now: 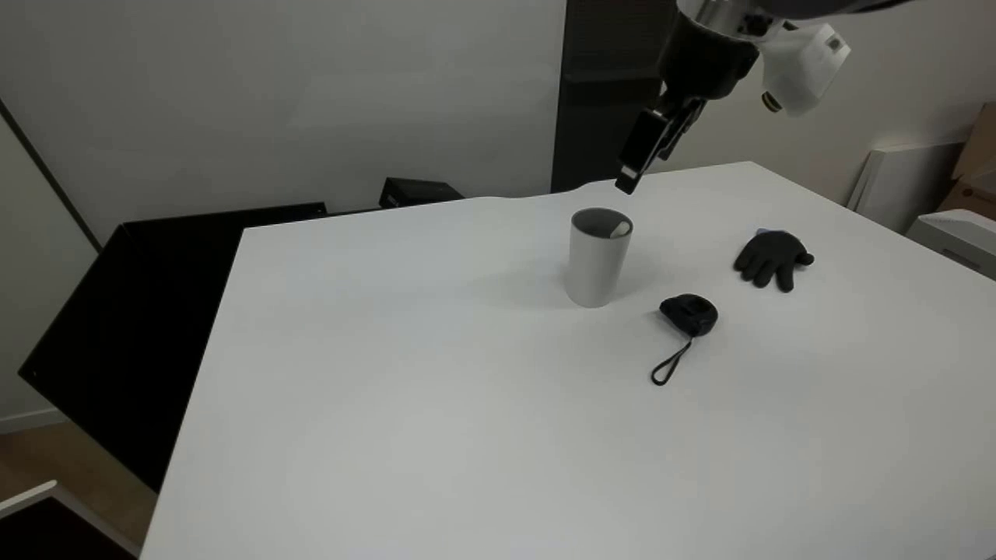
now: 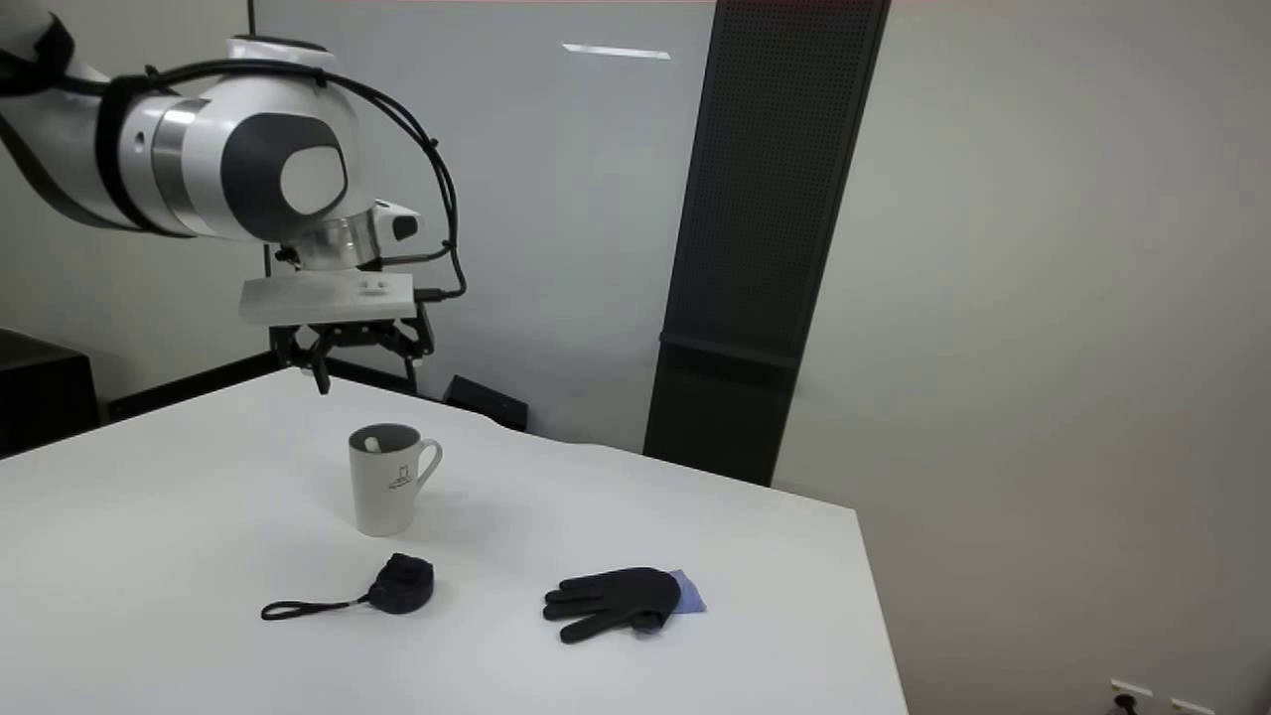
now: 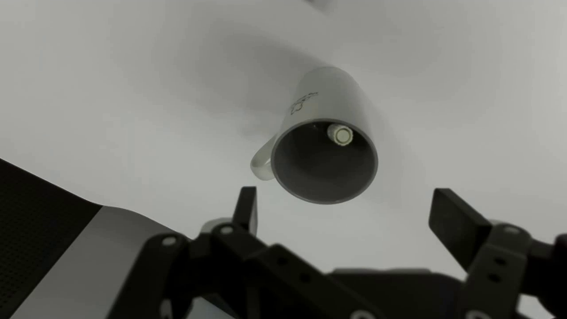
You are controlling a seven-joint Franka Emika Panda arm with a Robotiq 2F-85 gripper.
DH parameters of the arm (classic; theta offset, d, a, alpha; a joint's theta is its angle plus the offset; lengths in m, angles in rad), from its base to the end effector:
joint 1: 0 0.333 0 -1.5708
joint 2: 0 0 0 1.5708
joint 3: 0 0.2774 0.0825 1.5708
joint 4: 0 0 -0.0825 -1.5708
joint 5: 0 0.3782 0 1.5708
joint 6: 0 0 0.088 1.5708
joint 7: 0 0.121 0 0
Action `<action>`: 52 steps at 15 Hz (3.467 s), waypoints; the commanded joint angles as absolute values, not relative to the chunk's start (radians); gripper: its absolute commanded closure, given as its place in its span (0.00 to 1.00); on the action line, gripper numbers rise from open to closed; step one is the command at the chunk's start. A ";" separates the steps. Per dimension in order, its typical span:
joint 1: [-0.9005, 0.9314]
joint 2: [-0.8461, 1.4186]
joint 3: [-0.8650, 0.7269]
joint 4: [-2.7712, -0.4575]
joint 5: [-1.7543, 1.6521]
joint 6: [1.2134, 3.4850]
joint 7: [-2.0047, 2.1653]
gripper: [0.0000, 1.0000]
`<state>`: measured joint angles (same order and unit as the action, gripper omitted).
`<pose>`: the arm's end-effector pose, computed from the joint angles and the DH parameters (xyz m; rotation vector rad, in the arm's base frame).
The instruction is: Take the black marker out of the mug and place it on the table
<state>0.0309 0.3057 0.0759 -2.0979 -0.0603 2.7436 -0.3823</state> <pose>0.5974 0.0656 0.2642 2.9335 0.8012 0.5167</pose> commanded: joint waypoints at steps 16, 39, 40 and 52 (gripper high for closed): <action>-0.001 0.454 0.113 -2.065 -0.063 2.881 -0.341 0.00; 0.012 0.470 0.096 -2.041 -0.074 2.861 -0.291 0.93; 0.015 0.465 0.093 -2.032 -0.075 2.846 -0.286 0.93; 0.028 0.357 0.067 -1.814 -0.074 2.405 -0.205 0.93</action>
